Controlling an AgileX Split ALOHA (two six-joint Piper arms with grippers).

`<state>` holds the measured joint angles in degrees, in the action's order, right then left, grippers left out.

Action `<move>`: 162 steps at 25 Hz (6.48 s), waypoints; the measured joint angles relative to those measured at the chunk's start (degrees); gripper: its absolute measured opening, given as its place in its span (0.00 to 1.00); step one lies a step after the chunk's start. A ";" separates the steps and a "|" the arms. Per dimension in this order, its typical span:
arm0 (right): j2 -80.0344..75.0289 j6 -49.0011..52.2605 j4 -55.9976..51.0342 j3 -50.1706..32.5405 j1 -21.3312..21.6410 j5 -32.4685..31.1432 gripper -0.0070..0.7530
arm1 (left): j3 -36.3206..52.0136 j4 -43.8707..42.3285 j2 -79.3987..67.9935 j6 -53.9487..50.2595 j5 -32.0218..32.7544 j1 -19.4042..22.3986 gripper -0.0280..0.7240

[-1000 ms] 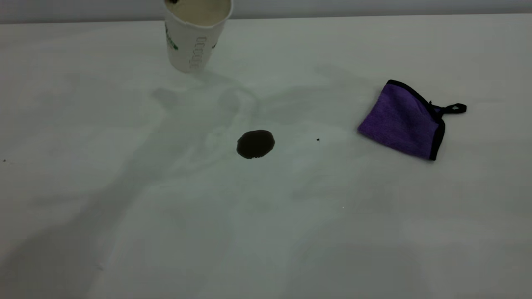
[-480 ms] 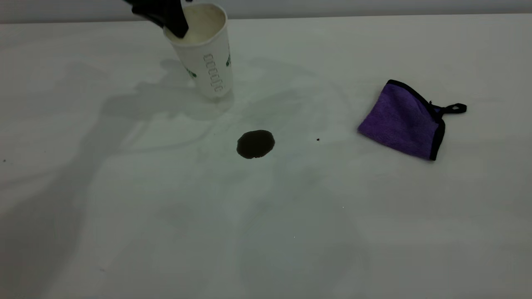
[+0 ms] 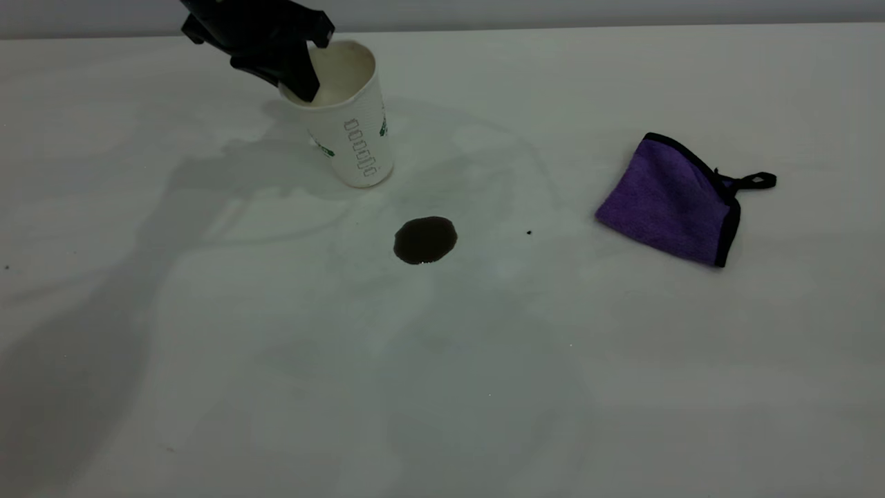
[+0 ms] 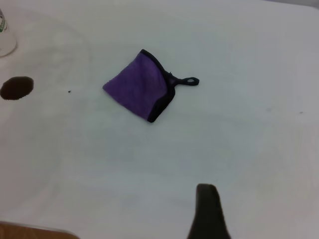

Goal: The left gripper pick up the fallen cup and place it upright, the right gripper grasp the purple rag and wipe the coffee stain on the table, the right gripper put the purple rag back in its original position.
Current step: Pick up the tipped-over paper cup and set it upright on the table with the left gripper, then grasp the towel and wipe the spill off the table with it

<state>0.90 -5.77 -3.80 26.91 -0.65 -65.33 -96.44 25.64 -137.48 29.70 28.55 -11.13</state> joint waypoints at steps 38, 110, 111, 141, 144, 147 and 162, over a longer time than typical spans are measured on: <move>0.00 0.00 0.00 0.00 0.00 0.00 0.78 | 16.55 -14.41 61.23 -10.93 38.40 0.00 0.37; -3.40 1.52 0.89 2.00 0.00 0.06 0.78 | 68.17 -25.64 138.58 -29.08 35.82 7.50 0.35; -7.01 2.05 1.64 3.71 0.00 0.06 0.78 | 68.17 -25.64 138.58 -29.08 35.82 7.50 0.35; -122.69 -4.06 -1.30 53.57 -6.71 19.62 0.85 | 68.17 -25.64 138.58 -29.13 35.83 7.51 0.35; -127.86 -4.06 -1.30 55.76 -7.34 22.40 0.85 | 68.17 -25.64 138.58 -29.13 35.83 7.56 0.35; -130.18 -4.56 -1.30 56.12 -7.71 25.99 0.85 | 68.17 -25.64 138.58 -29.13 35.83 7.56 0.35; -139.30 -4.95 -1.06 56.56 -11.99 36.37 0.82 | 68.17 -25.64 138.58 -29.13 35.83 7.56 0.35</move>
<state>-138.40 -10.72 -4.86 83.48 -12.64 -28.96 -28.28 0.00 1.10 0.57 64.38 -3.57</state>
